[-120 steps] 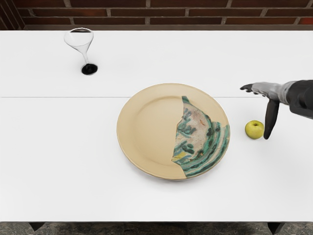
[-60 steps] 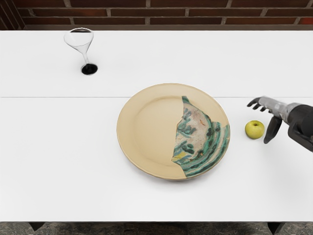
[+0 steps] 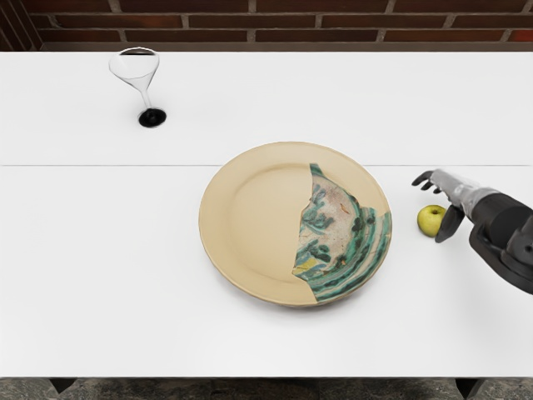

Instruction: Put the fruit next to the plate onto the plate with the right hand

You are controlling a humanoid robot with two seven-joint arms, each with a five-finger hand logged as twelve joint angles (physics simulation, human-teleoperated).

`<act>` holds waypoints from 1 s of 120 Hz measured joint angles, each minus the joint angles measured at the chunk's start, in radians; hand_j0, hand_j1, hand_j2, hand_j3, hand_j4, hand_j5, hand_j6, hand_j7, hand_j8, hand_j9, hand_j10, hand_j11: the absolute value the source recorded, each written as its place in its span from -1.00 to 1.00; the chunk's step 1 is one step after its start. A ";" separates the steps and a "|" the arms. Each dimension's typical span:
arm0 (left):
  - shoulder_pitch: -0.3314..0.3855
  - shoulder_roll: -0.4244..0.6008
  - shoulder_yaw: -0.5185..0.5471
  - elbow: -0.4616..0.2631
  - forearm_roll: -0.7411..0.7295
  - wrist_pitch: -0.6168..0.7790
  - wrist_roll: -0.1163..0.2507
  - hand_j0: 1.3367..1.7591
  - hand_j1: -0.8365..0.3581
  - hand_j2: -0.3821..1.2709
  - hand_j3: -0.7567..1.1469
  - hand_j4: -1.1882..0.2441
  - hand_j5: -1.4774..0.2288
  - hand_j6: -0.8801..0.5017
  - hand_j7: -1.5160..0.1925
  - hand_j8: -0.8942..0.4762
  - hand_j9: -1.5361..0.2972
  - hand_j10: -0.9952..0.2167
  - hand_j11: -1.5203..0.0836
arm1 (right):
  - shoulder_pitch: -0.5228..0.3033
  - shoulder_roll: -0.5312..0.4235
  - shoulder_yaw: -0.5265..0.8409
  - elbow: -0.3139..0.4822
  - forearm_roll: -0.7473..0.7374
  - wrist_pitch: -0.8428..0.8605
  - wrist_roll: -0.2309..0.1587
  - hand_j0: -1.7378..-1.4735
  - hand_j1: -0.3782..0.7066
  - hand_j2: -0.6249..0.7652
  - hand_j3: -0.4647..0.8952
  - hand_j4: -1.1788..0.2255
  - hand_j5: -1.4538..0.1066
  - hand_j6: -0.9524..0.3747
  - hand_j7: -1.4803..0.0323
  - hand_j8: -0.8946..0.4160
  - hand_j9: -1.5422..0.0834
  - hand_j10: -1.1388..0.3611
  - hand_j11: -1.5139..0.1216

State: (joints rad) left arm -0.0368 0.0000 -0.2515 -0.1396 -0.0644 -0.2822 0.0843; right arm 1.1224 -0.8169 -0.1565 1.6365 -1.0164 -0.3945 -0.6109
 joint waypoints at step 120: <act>-0.003 0.000 0.001 -0.001 0.000 0.000 0.000 0.52 0.98 -0.54 -0.21 0.66 0.73 0.27 0.77 0.31 0.68 0.64 0.90 | -0.021 -0.025 -0.001 0.002 -0.002 -0.008 0.000 -0.40 -0.15 -0.20 -0.32 0.16 0.26 -0.12 0.34 -0.19 0.32 0.03 0.28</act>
State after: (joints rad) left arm -0.0399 0.0000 -0.2504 -0.1402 -0.0642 -0.2823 0.0843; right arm 1.1013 -0.8419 -0.1571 1.6384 -1.0182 -0.4027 -0.6109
